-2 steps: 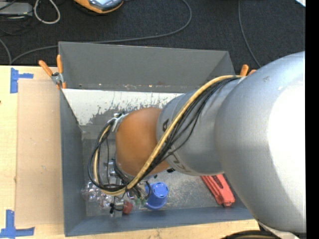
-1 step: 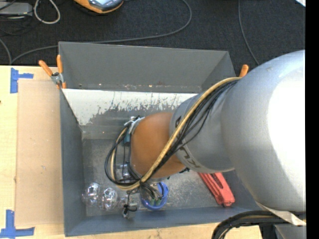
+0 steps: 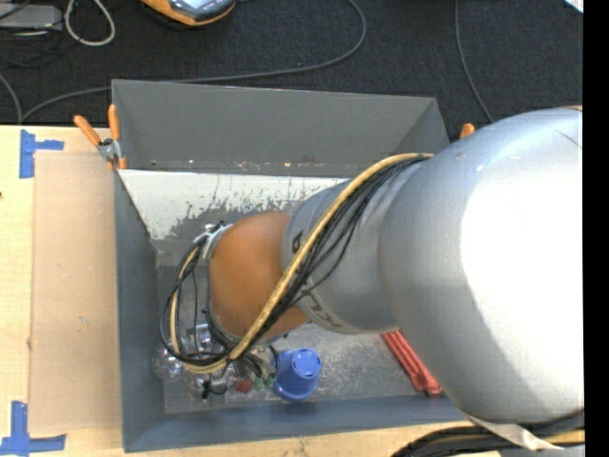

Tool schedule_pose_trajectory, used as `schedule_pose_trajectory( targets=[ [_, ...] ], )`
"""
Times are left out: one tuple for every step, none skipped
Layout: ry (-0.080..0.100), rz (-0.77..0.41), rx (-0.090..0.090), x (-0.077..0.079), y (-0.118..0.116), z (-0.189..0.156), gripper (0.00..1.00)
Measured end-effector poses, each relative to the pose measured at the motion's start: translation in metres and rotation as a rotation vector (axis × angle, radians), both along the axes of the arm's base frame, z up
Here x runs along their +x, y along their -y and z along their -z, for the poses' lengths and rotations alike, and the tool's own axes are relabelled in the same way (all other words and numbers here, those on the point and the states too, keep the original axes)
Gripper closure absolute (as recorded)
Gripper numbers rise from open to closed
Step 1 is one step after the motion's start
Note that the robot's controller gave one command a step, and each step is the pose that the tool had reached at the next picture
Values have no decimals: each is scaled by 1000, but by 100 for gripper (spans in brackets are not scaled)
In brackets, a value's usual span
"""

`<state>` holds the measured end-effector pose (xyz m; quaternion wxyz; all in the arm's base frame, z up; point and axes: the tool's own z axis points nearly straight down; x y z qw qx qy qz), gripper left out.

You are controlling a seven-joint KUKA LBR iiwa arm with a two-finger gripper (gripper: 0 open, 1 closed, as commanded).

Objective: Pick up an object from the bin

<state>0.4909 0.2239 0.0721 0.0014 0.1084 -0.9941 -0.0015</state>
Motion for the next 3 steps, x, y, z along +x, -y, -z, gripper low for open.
schedule_pose_trajectory(
  targets=[
    [0,1,0,0,0,0,100],
    [-4,-17,-2,11,-7,-88,100],
    [-3,-12,-1,4,-6,-108,100]
  ],
)
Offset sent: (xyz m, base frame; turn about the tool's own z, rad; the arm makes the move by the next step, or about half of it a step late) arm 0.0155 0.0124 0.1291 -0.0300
